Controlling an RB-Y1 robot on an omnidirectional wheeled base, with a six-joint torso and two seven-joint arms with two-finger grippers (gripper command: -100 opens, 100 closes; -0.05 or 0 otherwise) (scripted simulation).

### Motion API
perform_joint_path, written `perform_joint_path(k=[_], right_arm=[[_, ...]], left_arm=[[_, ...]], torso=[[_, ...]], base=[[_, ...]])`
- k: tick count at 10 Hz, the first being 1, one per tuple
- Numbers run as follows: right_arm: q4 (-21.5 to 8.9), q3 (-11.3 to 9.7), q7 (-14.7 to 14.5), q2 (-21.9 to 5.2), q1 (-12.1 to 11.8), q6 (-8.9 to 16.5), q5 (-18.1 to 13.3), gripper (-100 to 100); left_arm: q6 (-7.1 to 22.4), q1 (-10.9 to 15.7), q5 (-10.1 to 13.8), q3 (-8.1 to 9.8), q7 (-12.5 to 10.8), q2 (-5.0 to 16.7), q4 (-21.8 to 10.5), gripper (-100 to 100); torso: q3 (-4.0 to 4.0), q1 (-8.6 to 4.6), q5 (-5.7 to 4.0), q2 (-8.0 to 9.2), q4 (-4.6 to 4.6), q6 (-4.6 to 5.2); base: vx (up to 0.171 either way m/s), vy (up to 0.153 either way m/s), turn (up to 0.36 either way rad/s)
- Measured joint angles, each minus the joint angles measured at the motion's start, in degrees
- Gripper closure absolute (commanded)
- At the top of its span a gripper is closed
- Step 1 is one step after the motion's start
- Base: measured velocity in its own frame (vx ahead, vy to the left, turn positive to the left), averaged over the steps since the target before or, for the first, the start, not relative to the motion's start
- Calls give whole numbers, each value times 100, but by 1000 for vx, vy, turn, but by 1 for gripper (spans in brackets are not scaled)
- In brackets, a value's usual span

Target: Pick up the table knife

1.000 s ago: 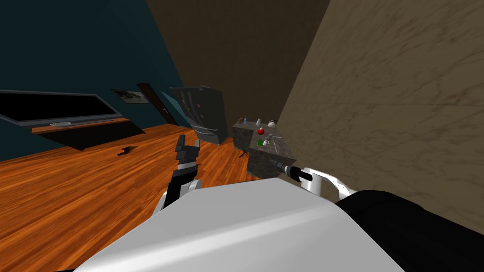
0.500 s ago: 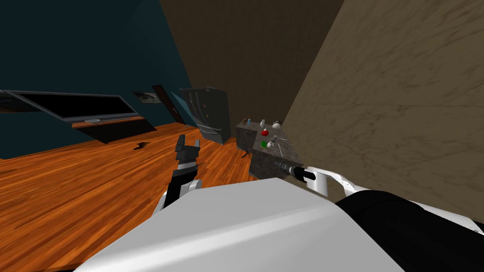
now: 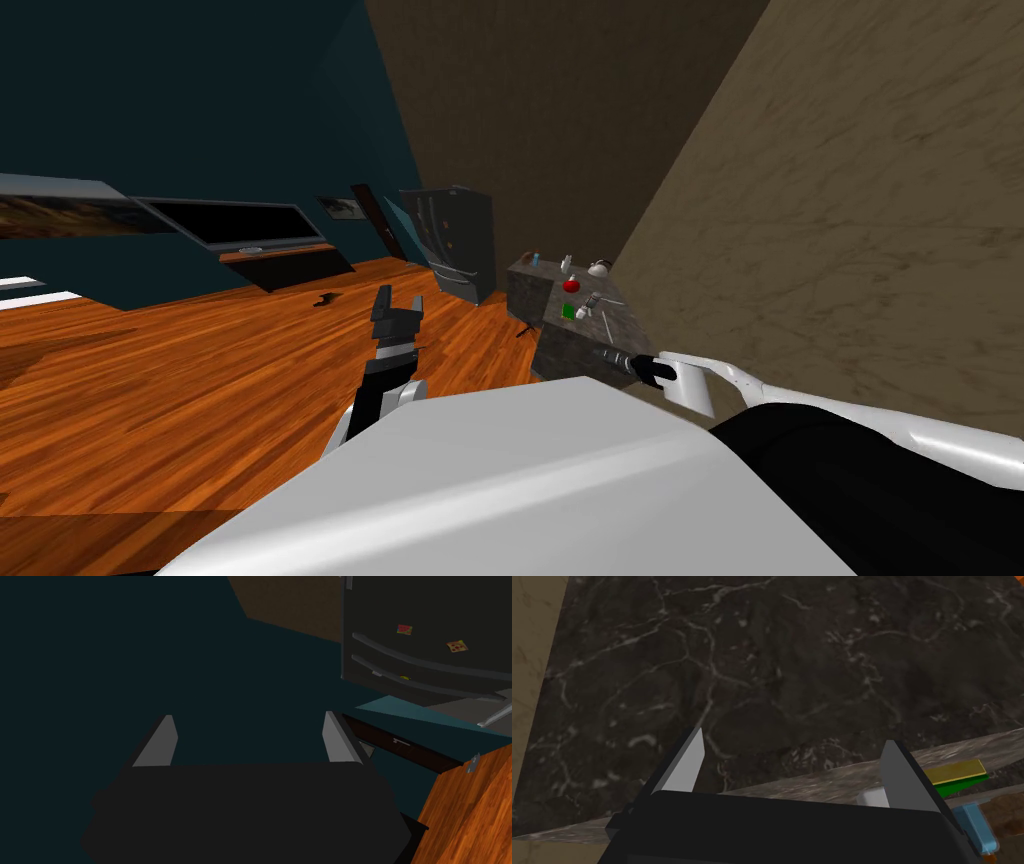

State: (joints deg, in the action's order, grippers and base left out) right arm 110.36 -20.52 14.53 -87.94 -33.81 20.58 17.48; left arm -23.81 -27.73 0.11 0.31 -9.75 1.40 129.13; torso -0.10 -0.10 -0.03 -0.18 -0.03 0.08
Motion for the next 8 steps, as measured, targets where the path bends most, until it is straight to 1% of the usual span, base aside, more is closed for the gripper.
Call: perform_joint_path(k=[1, 2, 3, 4, 5, 6, 7, 8], right_arm=[[-36, -47, 17, -190, -16, 60, 59, -100], [-28, -25, 82, -401, -152, 161, 59, -100], [-123, -56, 125, -553, -262, 217, 20, -100], [-177, -108, 124, -660, -253, 246, 41, -100], [-212, -147, 138, -810, -294, 290, 60, -100], [-306, -268, 98, -908, -254, 347, 106, -100], [-286, -269, 115, -1015, -295, 400, 118, -100], [-329, -356, 72, -1094, -239, 453, 203, -100]], left_arm=[[0, 0, 0, 0, 0, 0, 0, 0], [0, 0, 0, 0, 0, 0, 0, 0], [0, 0, 0, 0, 0, 1, 0, 0], [0, -1, 0, 1, 0, 0, 0, 0], [0, 0, 0, 0, 0, 0, 0, 0], [0, 0, 0, 0, 0, 1, 0, 0], [0, -1, 0, 1, 0, 0, 0, 0], [0, 0, 0, 0, 0, 0, 0, 0]], torso=[[-1, -4, 0, -1, 0, -3], [-9, -9, -1, -17, -3, -4], [-18, -17, -4, -31, -7, -4], [-12, -13, -4, -20, -5, 1], [-7, -7, -2, -13, -3, -2], [-13, -16, -4, -23, -5, -3], [-11, -14, -4, -18, -4, 1], [-9, -11, -4, -15, -3, -1]], base=[[107, -35, 229], [146, -56, 243], [93, -46, 45], [72, -26, 76], [117, -57, 185], [92, -54, 67], [82, -44, 84], [107, -82, 124]])
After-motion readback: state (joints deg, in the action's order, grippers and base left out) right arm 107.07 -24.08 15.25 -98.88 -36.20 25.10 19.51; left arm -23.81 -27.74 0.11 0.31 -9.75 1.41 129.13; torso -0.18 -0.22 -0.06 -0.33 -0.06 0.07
